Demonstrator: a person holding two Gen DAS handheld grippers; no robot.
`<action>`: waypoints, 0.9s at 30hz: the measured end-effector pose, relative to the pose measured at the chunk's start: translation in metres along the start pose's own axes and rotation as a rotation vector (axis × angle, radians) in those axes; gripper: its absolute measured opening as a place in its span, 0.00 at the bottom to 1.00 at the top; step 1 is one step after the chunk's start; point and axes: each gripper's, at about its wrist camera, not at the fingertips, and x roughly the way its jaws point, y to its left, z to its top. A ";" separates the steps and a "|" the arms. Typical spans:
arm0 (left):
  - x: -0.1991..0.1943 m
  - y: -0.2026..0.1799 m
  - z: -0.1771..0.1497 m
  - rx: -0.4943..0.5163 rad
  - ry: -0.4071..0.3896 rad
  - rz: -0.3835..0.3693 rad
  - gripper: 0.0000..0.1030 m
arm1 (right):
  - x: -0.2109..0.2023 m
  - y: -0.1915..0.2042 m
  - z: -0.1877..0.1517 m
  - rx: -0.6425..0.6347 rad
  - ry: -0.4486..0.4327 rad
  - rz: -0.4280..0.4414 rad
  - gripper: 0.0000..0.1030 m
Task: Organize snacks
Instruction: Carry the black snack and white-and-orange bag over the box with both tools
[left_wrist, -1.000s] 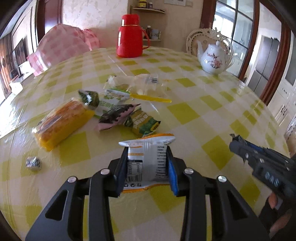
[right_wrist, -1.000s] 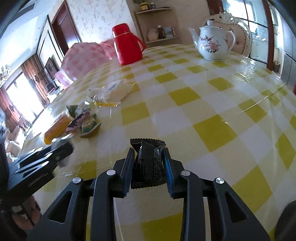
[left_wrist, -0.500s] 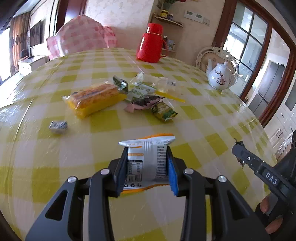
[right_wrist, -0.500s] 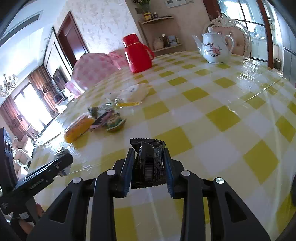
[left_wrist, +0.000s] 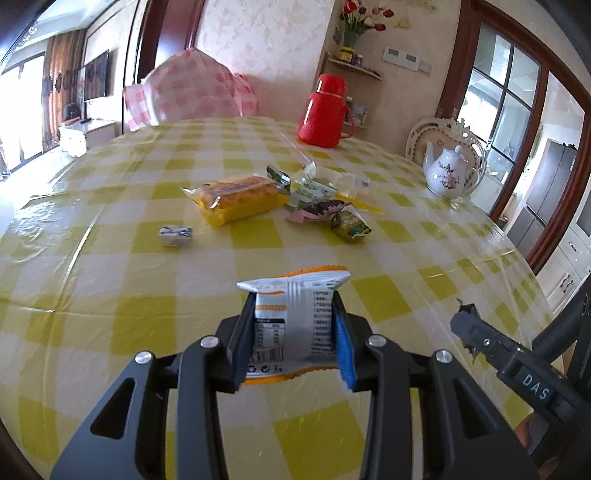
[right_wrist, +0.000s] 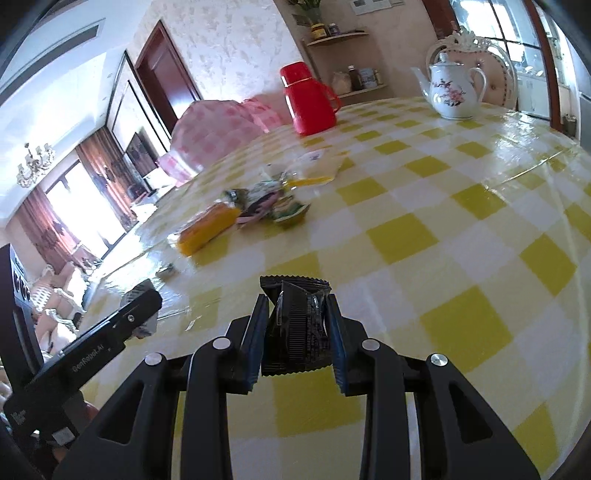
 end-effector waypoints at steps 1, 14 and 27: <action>-0.004 0.000 -0.002 -0.001 -0.004 -0.002 0.37 | -0.002 0.002 -0.002 0.003 -0.001 0.008 0.30; -0.075 0.022 -0.043 0.074 -0.060 0.157 0.37 | -0.034 0.059 -0.038 -0.078 0.004 0.130 0.30; -0.207 0.102 -0.054 -0.021 -0.319 0.367 0.37 | -0.072 0.185 -0.089 -0.348 0.021 0.330 0.30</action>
